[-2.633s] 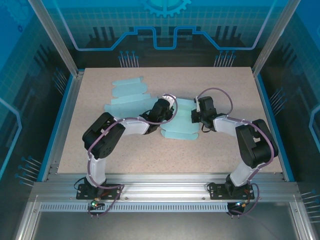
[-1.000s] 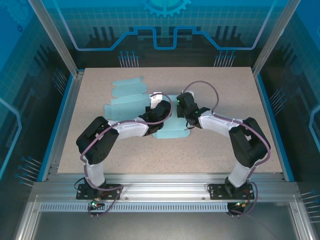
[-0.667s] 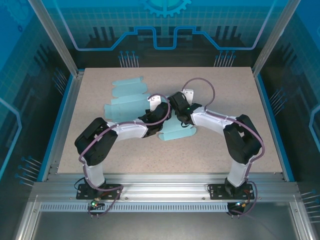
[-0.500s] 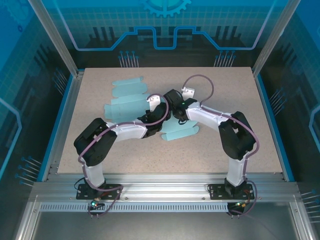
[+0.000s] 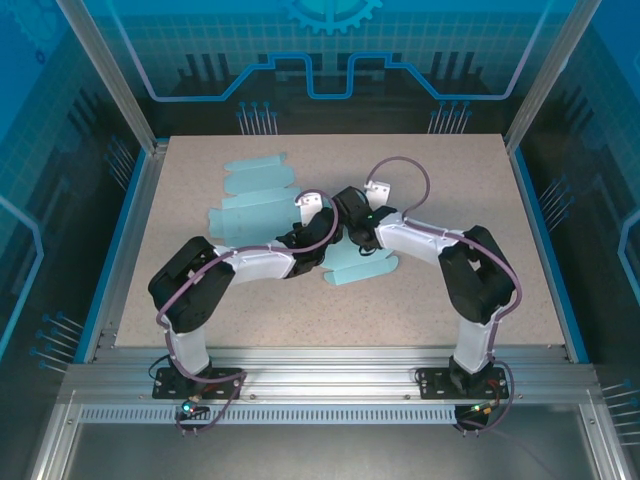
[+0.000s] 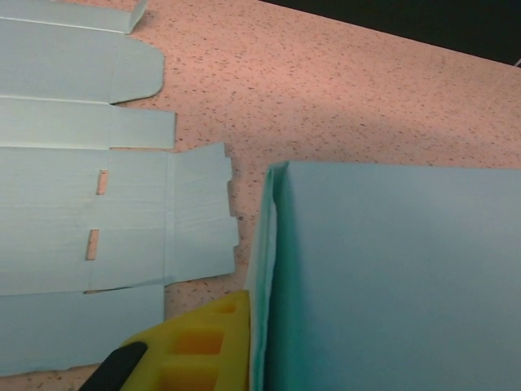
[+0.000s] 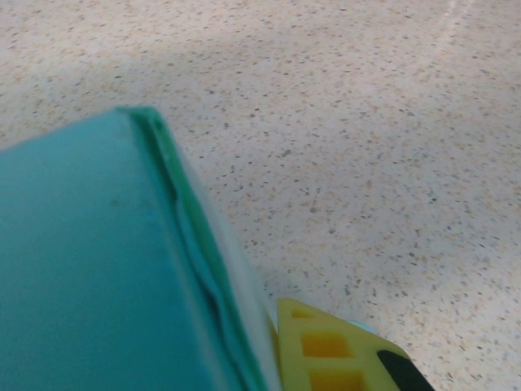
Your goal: Fold the paper box
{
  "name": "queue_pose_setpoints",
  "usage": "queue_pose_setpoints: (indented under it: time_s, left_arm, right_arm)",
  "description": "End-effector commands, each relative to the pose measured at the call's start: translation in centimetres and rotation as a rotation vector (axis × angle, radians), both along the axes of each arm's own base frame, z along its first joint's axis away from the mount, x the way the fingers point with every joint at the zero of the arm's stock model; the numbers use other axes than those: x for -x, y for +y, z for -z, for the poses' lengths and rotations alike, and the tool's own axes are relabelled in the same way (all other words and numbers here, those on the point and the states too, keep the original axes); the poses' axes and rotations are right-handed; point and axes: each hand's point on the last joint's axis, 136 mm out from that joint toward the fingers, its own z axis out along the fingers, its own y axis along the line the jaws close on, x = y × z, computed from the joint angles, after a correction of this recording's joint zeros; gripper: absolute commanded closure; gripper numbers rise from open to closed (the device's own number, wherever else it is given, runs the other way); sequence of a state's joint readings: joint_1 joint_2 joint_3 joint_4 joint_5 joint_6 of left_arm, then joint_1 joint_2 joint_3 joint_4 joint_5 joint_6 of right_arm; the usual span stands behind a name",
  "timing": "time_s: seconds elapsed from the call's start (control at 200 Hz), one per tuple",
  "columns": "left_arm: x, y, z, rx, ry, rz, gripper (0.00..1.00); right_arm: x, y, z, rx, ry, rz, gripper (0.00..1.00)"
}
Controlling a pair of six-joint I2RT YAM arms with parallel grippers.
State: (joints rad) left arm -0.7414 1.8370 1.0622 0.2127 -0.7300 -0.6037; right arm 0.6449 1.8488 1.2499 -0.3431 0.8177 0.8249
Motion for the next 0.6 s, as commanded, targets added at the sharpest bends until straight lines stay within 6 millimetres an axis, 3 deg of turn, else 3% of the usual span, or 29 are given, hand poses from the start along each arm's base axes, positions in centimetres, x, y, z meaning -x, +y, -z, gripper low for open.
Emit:
queue_pose_setpoints:
  time_s: [0.0,0.32,0.595]
  left_arm:
    - [-1.0,3.0,-3.0,0.024,-0.071,-0.149,0.88]
    - [-1.2,2.3,-2.2,-0.126,0.111,-0.029,0.92]
    - [-1.7,2.0,-1.1,-0.243,0.283,0.109,0.99]
  right_arm:
    - [-0.1,-2.0,0.1,0.045,0.029,-0.04,0.81]
    - [2.9,-2.7,0.0,-0.004,0.18,-0.187,0.39]
    - [5.8,-0.6,-3.8,-0.145,0.193,-0.39,0.08]
